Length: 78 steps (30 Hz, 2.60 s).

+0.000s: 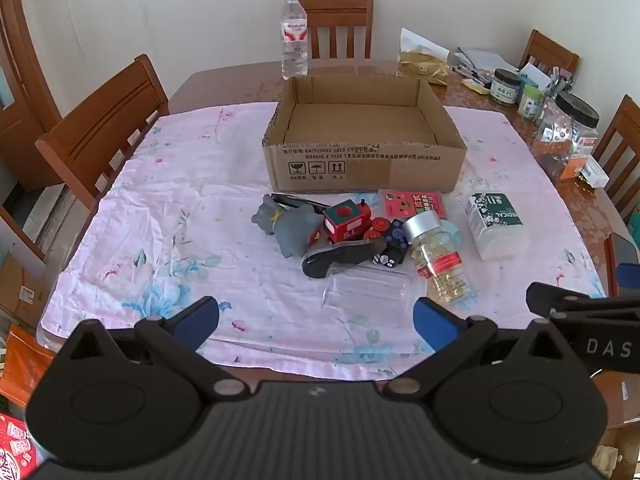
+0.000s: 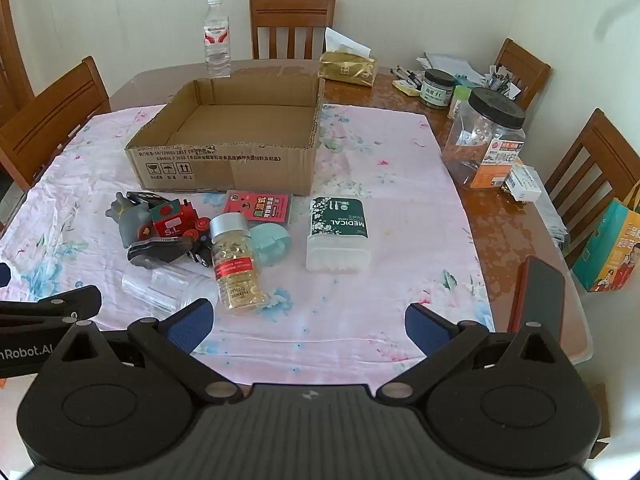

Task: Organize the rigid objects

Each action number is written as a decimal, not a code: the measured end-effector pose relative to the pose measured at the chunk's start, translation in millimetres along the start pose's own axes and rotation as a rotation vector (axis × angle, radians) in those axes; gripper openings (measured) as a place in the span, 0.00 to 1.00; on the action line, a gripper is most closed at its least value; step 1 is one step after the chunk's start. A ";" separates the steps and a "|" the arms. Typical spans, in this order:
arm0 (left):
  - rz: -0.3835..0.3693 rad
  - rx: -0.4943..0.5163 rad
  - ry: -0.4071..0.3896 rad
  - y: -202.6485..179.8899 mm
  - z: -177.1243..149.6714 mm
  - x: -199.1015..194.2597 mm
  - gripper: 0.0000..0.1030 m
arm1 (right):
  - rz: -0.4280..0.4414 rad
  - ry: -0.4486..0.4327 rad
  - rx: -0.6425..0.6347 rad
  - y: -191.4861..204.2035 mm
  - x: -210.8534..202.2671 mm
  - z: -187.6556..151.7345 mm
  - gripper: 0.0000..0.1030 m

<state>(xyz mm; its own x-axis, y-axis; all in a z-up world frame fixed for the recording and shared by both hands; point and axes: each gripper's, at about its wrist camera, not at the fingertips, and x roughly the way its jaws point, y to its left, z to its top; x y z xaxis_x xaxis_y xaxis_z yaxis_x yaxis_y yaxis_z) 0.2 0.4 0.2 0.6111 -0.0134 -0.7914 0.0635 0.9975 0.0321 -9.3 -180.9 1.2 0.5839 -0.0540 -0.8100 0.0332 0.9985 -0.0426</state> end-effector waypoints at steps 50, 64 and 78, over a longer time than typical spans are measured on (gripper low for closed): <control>-0.010 -0.010 -0.005 -4.3 5.6 -2.6 1.00 | -0.006 -0.007 -0.015 -1.0 0.3 7.5 1.00; -0.006 -0.013 -0.010 -5.1 6.3 -2.7 0.99 | -0.005 -0.012 -0.021 -1.5 -0.3 8.9 1.00; -0.018 0.000 -0.016 -6.3 6.8 2.2 0.99 | -0.014 -0.015 -0.028 -2.8 2.2 9.9 1.00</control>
<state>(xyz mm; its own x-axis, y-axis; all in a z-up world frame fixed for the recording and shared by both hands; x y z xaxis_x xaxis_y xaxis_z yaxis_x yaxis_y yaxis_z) 6.6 -6.3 2.4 0.6225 -0.0329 -0.7820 0.0749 0.9970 0.0176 -0.1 -183.9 5.3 0.5959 -0.0677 -0.8002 0.0188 0.9973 -0.0703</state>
